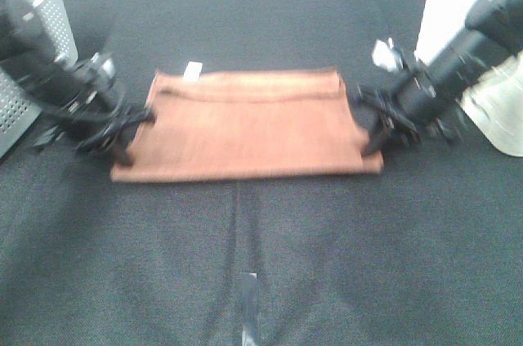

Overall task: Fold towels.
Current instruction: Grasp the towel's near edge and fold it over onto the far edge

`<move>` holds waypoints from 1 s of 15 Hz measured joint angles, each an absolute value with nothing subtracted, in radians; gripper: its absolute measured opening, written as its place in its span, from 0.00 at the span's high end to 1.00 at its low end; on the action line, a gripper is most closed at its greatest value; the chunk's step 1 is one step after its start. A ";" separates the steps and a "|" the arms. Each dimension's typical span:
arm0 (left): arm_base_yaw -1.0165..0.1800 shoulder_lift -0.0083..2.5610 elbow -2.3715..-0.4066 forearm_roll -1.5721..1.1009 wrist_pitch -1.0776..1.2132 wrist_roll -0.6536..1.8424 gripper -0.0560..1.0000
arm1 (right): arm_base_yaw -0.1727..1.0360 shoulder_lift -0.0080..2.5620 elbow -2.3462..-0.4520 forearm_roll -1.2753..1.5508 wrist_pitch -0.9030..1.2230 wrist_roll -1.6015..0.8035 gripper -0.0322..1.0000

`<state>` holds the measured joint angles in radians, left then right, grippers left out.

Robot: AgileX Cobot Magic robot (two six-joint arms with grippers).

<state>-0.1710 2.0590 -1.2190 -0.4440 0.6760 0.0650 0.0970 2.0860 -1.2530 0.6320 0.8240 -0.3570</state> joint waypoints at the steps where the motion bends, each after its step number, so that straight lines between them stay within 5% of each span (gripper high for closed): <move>1: -0.171 2.030 -1.170 -0.443 0.667 0.065 0.94 | 0.099 2.062 -1.196 0.633 0.811 -0.358 0.97; 7: -0.174 1.934 -1.026 -0.449 0.640 0.065 0.94 | 0.140 2.020 -1.101 0.633 0.797 -0.378 0.97; 15: -0.174 1.938 -1.273 -0.432 0.553 0.040 0.94 | 0.140 2.035 -1.437 0.593 0.808 -0.376 0.97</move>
<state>-0.1740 1.9380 -1.2730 -0.4320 0.5530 0.0400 0.1400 2.0350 -1.4370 0.5930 0.8080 -0.3760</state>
